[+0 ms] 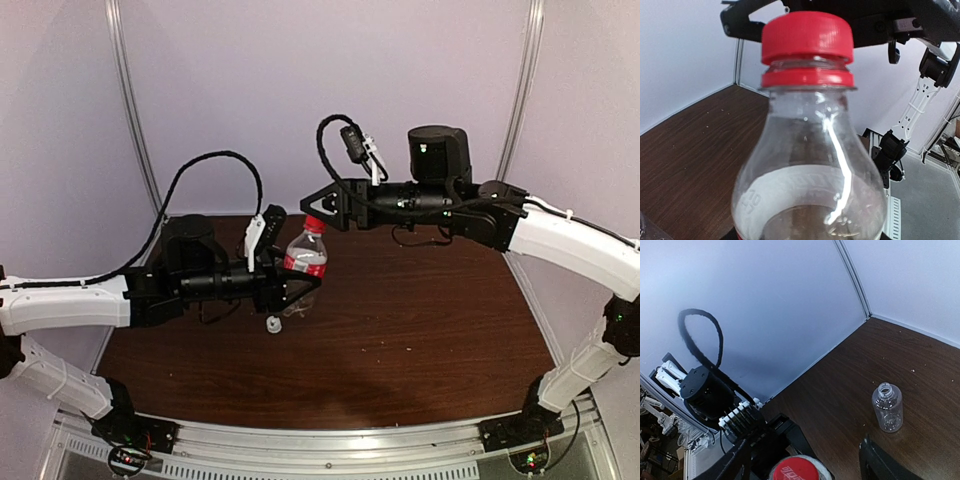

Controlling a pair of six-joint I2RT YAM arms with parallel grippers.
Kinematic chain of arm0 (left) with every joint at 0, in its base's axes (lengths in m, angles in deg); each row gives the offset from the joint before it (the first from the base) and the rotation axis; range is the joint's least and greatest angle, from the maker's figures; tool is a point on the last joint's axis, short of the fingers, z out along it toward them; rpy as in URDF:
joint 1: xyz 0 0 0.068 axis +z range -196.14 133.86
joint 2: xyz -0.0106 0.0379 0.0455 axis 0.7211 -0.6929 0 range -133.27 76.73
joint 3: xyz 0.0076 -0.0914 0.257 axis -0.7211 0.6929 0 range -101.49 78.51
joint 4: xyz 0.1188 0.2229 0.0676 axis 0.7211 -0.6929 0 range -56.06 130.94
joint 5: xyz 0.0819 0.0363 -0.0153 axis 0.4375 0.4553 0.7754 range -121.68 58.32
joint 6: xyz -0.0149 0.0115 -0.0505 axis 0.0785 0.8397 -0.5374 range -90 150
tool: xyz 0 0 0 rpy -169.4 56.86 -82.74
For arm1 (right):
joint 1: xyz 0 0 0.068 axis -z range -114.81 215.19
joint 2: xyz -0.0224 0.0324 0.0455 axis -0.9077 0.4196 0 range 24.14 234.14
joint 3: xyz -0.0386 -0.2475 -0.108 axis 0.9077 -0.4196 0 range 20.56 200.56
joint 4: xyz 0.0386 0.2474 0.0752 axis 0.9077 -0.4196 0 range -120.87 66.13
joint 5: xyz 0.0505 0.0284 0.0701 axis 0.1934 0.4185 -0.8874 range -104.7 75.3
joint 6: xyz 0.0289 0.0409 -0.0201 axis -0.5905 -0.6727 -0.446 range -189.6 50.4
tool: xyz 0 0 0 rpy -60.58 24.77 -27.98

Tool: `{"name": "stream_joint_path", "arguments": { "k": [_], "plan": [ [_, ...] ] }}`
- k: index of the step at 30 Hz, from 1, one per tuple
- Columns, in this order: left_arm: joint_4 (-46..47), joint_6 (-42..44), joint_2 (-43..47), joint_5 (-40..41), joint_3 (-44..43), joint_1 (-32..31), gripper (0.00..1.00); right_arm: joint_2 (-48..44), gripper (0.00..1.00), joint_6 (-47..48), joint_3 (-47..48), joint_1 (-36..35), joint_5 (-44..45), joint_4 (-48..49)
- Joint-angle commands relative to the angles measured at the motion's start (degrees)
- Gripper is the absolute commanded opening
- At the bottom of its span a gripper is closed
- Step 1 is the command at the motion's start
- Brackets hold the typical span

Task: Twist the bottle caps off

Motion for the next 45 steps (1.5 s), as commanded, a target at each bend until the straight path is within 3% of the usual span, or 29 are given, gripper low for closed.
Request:
{"name": "stream_joint_path", "arguments": {
  "k": [1,11,18,26,45],
  "plan": [
    [1.4,0.9,0.6,2.4,-1.6,-0.3,0.44,1.1,0.72,-1.0,1.0,-0.6,0.8,-1.0],
    [0.0,2.2,0.9,4.3,-1.3,-0.3,0.44,0.9,0.47,-2.2,-2.8,-1.2,-2.9,2.9],
    [0.0,2.3,0.9,4.5,-1.2,-0.3,0.43,0.9,0.42,-2.3,-3.4,-1.3,-3.5,3.7],
    [-0.2,2.1,1.6,4.7,-0.7,-0.3,0.43,0.6,0.5,-1.2,-2.3,-1.3,-2.5,3.1],
    [-0.3,2.4,2.1,4.9,0.1,-0.3,0.43,-1.0,0.18,1.4,-4.0,-1.2,-3.4,5.2]
  ]
}}
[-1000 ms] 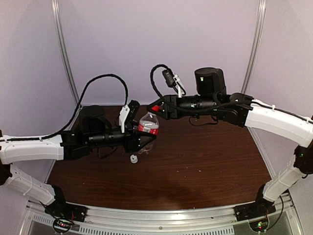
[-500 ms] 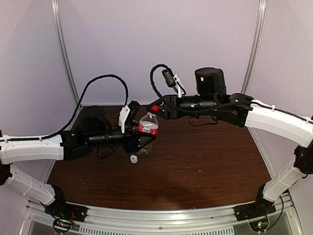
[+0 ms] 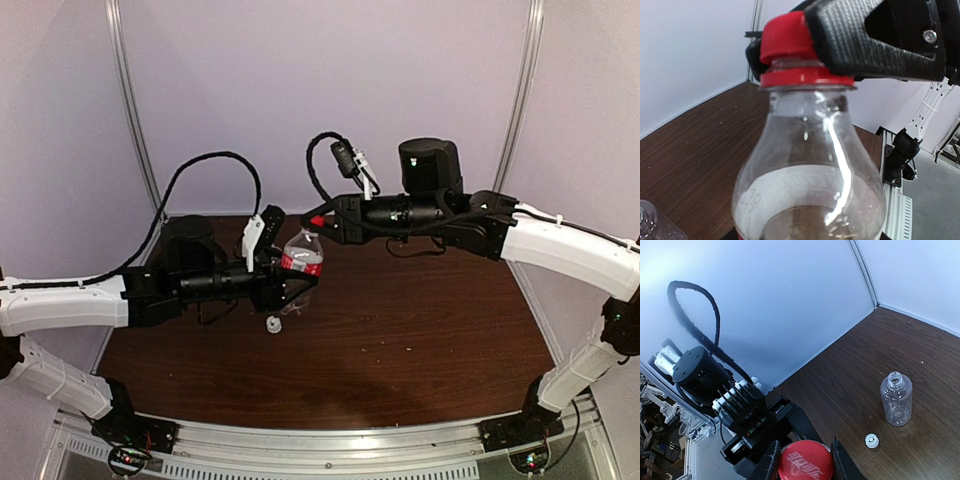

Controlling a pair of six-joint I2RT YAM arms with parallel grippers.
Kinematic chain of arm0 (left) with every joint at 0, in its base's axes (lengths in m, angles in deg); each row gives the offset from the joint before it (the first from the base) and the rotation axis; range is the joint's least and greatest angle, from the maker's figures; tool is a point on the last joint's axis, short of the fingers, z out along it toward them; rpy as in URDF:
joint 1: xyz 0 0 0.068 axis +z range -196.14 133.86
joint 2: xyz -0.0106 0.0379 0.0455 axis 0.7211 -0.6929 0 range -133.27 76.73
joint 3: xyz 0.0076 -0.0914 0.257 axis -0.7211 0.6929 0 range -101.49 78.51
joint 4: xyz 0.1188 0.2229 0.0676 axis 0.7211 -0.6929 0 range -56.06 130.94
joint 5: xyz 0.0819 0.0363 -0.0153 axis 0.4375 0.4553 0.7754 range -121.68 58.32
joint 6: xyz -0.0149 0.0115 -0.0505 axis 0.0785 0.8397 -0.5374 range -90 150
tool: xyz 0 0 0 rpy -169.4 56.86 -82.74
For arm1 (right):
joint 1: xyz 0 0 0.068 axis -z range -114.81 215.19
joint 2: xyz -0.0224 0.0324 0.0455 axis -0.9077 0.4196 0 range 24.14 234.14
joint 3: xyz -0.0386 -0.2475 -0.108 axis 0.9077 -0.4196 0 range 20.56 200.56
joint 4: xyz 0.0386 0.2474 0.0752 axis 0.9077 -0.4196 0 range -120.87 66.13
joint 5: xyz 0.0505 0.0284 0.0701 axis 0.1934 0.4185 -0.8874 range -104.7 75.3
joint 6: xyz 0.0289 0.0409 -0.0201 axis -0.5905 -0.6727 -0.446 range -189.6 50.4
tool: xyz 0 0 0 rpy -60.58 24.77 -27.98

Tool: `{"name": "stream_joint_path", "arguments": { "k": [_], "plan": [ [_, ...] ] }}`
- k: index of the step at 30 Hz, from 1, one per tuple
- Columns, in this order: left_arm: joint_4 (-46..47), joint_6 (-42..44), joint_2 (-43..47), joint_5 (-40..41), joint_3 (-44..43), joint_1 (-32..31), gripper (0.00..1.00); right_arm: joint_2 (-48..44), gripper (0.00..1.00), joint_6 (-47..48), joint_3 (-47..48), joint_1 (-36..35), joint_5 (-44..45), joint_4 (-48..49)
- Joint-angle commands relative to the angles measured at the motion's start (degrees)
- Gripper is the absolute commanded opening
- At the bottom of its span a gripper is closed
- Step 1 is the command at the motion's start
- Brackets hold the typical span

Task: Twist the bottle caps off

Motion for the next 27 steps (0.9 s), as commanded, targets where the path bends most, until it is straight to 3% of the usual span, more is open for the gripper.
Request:
{"name": "stream_joint_path", "arguments": {
  "k": [1,6,14,18,21,27],
  "plan": [
    [2.1,1.0,1.8,0.6,0.3,-0.2,0.44,-2.6,0.18,2.1,-1.2,-0.2,-1.5,3.6],
    [3.6,2.1,2.4,-4.5,0.9,-0.2,0.44,-3.3,0.17,8.5,-2.3,0.8,-8.6,5.6],
    [11.2,1.7,2.0,-27.3,2.7,-0.3,0.43,-1.1,0.18,21.2,-1.3,3.9,-32.9,5.3],
    [14.4,0.0,2.3,-32.3,3.6,-0.3,0.43,0.6,0.19,23.9,-0.1,5.6,-41.3,4.3],
    [14.3,-0.3,3.3,-32.7,3.6,-0.3,0.43,1.2,0.21,23.8,0.3,6.3,-43.7,4.9],
    [12.7,0.6,3.6,-30.7,3.2,-0.3,0.43,0.7,0.27,22.5,0.1,6.6,-38.8,4.9]
  ]
}}
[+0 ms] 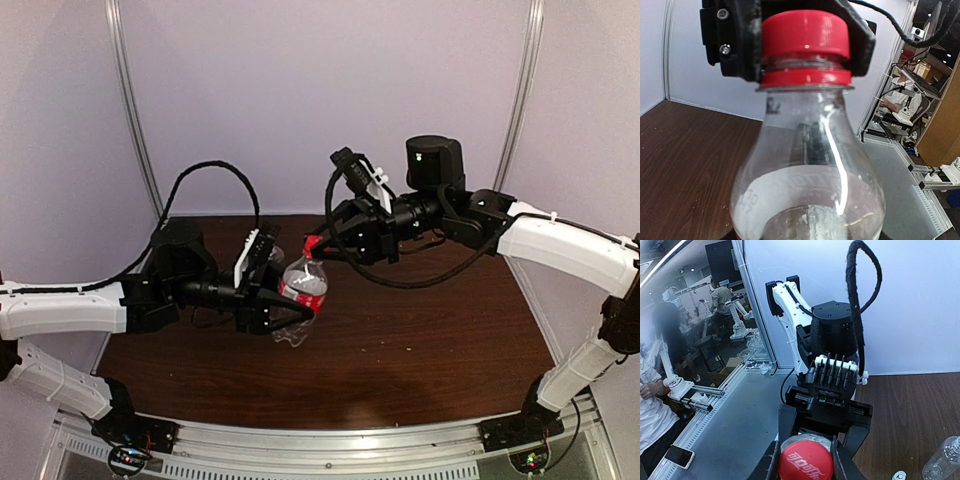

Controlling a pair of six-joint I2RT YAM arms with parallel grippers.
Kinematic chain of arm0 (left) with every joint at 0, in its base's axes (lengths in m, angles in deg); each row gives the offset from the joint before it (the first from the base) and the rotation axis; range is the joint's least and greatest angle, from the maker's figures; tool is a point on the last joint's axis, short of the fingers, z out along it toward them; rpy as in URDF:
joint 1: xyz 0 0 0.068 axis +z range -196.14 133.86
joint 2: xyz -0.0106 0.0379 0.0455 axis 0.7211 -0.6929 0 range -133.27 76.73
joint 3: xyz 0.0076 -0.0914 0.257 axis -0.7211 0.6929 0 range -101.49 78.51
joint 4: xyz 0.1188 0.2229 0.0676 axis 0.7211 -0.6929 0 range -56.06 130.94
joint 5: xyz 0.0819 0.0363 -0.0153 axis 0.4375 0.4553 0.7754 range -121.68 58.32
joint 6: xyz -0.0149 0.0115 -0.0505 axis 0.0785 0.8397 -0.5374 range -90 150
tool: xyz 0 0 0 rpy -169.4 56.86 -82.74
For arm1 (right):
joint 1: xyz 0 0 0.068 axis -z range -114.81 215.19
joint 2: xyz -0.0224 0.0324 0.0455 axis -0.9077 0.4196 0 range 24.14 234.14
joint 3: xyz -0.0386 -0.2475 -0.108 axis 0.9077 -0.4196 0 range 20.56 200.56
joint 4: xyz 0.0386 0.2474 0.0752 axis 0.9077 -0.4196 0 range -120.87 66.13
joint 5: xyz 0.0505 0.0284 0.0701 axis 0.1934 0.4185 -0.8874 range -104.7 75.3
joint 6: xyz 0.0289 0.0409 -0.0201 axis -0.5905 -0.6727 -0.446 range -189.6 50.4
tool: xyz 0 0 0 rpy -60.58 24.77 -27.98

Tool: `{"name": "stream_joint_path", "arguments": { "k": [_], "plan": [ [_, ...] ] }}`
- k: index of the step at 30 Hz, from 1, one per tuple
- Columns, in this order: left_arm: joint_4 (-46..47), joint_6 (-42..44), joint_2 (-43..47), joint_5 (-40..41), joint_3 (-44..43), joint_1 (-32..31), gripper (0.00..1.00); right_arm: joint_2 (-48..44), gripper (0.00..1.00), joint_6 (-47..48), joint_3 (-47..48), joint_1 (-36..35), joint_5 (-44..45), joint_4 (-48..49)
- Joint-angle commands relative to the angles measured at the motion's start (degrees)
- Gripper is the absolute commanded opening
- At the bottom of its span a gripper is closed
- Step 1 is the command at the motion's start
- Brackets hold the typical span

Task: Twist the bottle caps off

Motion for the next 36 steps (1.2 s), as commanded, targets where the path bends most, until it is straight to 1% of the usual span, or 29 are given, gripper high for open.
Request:
{"name": "stream_joint_path", "arguments": {
  "k": [1,6,8,10,14,16,20,26,28,31,36],
  "plan": [
    [4.8,2.4,2.1,-3.9,-0.3,-0.7,0.43,-0.4,0.3,-1.3,1.3,1.7,2.4,0.2],
    [3.3,3.0,1.3,-0.7,-1.1,-0.7,0.43,-2.2,0.44,-4.1,-0.4,1.7,8.0,1.3],
    [3.2,3.4,1.1,0.9,-1.1,-0.7,0.43,-3.1,0.51,-4.9,-1.0,1.7,9.7,1.3],
    [2.7,3.7,0.7,3.2,-1.4,-0.7,0.43,-4.3,0.61,-5.6,-2.2,1.6,11.7,1.9],
    [0.5,3.9,0.2,7.6,-2.7,-0.7,0.43,-6.5,0.75,-7.5,-3.1,1.5,14.7,1.6],
    [-0.4,4.1,-0.2,10.0,-3.4,-0.7,0.43,-7.5,0.8,-8.5,-3.3,1.3,17.5,1.0],
    [-3.0,4.3,-1.1,14.0,-4.9,-0.7,0.43,-8.4,0.82,-13.7,-1.4,1.1,24.7,-1.1],
    [-4.0,3.8,-2.2,17.5,-5.9,-0.7,0.43,-7.5,0.83,-21.4,1.6,-1.0,37.0,-4.2],
    [-3.6,3.5,-2.3,18.1,-5.7,-0.7,0.43,-6.8,0.84,-22.2,2.7,-1.9,39.7,-5.5],
    [-4.2,3.1,-2.7,19.3,-6.2,-0.7,0.43,-5.6,0.84,-22.9,3.6,-2.8,42.4,-6.5],
    [-4.2,2.5,-2.9,20.6,-6.4,-0.7,0.43,-4.2,0.84,-23.4,3.9,-3.8,43.5,-7.6]
  ]
}}
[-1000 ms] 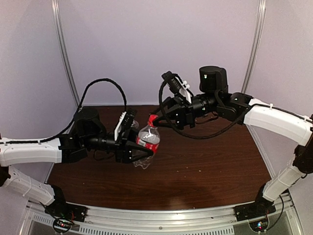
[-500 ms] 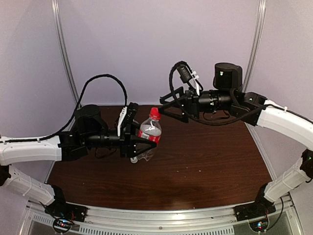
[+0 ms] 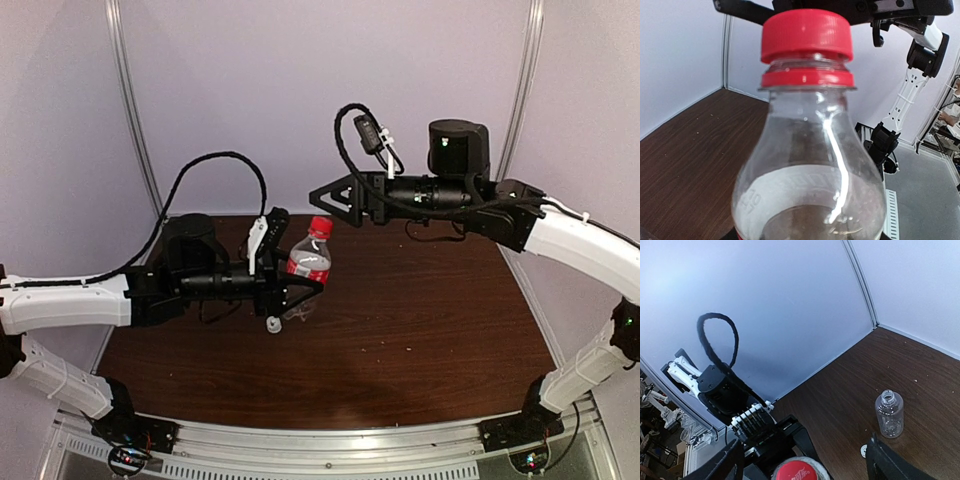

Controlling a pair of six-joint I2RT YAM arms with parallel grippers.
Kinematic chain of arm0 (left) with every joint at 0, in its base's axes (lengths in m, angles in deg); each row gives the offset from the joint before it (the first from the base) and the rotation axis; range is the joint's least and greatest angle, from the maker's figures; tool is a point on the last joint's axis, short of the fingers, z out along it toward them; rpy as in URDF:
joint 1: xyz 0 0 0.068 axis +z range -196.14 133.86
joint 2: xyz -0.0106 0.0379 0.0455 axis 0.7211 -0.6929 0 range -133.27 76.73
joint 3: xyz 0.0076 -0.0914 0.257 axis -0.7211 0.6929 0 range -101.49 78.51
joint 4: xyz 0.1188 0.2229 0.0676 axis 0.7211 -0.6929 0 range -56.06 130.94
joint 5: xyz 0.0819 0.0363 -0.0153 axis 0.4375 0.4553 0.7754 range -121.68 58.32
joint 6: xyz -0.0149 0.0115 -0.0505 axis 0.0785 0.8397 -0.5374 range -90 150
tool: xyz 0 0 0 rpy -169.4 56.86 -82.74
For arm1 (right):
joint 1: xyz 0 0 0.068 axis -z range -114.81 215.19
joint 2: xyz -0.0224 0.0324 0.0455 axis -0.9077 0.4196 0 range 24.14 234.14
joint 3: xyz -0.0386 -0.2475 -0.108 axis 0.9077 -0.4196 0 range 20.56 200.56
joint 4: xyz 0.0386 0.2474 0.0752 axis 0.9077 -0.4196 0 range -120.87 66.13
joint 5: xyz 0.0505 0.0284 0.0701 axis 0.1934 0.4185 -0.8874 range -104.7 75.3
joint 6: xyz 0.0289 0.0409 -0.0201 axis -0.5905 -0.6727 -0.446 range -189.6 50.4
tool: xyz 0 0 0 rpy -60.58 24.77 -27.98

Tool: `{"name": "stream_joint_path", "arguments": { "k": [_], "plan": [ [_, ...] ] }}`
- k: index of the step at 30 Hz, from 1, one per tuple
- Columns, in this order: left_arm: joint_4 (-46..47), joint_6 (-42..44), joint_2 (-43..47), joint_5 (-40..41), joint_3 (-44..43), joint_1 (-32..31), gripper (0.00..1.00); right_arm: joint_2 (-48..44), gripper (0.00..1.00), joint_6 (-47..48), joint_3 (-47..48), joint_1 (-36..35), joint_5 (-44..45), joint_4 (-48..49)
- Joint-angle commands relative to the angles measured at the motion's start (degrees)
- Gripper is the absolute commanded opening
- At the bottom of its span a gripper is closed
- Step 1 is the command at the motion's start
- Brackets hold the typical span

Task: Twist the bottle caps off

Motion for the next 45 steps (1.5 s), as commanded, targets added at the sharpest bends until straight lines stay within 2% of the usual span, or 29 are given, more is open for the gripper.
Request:
{"name": "stream_joint_path", "arguments": {
  "k": [1,4,12,19,29,39,45],
  "plan": [
    [1.5,-0.5,-0.4,2.6,-2.4,-0.2,0.43,1.4,0.83,-1.9,1.1,-0.9,4.3,-2.1],
    [1.5,-0.7,-0.3,3.3,-2.3,-0.3,0.43,1.9,0.79,-2.0,0.9,-1.3,4.3,-2.4],
    [1.0,-0.3,-0.2,4.9,-2.1,-0.2,0.43,2.0,0.6,-2.3,-0.5,-2.0,2.7,-1.2],
    [0.2,0.1,0.0,6.1,-2.2,-0.2,0.43,2.3,0.56,-2.3,-1.2,-2.4,1.9,-0.6],
    [-0.2,0.1,0.5,6.5,-2.2,-0.3,0.43,2.8,0.4,-2.3,-1.5,-2.6,0.8,0.1],
    [0.7,-0.1,0.8,6.6,-1.6,-0.3,0.43,2.9,0.31,-1.0,-1.7,-2.6,1.9,-0.8],
    [1.8,-0.2,1.5,5.1,-0.9,-0.3,0.43,2.9,0.27,3.8,-2.1,-2.4,-3.0,0.5]
  ]
}}
